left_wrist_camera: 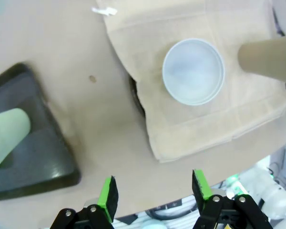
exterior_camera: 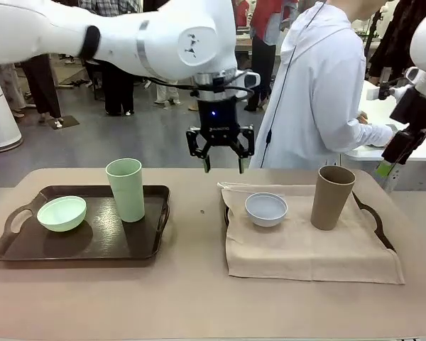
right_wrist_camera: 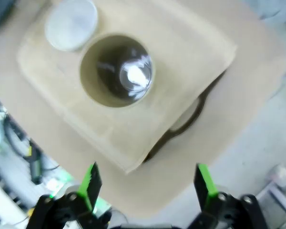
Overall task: Set up a tray with a mat and arrange the tableware.
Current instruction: Place the Picnic Bowl and Reusable plastic cup back onto the Handle tray in front of the human's position.
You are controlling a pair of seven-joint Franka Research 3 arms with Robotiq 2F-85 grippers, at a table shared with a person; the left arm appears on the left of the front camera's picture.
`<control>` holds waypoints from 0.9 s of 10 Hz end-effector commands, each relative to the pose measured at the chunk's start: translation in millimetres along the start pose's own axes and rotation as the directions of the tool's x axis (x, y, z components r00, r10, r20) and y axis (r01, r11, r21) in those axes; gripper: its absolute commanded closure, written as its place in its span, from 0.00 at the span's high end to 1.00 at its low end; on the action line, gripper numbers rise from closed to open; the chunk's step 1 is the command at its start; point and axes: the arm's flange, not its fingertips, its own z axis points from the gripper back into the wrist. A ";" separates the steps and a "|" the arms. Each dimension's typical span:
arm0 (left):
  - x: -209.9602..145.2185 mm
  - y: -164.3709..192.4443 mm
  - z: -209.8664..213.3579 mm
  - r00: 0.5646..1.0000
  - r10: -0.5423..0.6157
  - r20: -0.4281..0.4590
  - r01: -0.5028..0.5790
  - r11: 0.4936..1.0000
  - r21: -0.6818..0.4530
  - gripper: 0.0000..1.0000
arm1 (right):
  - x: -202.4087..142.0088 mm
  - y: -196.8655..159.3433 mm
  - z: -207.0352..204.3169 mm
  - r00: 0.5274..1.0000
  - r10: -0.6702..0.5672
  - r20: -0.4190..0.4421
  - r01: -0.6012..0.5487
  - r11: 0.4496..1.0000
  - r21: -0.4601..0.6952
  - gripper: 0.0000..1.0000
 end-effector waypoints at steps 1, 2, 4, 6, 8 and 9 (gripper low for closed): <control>-27.9 20.3 18.2 0.999 0.031 0.039 -0.032 0.999 0.035 0.82 | 24.8 40.0 23.0 0.997 -0.045 -0.059 0.042 0.998 -0.049 1.00; -35.2 26.6 30.8 0.997 0.051 0.054 -0.054 0.997 0.047 0.82 | 37.7 55.0 28.9 0.997 -0.063 -0.051 0.060 0.996 -0.058 1.00; -47.6 39.8 46.9 0.992 0.102 0.068 -0.109 0.989 0.102 0.82 | 55.2 57.5 30.5 0.992 -0.124 -0.011 0.123 0.990 -0.073 1.00; -26.3 24.1 41.9 0.998 0.036 0.047 -0.037 0.999 0.028 0.82 | 47.5 70.6 35.2 0.997 -0.076 -0.020 0.075 0.996 -0.057 1.00; -26.3 24.1 41.9 0.998 0.036 0.047 -0.037 0.999 0.028 0.82 | 47.5 70.6 35.2 0.997 -0.076 -0.020 0.075 0.996 -0.057 1.00; -26.3 24.1 41.9 0.998 0.036 0.047 -0.037 0.999 0.028 0.82 | 47.5 70.6 35.2 0.997 -0.076 -0.020 0.075 0.996 -0.057 1.00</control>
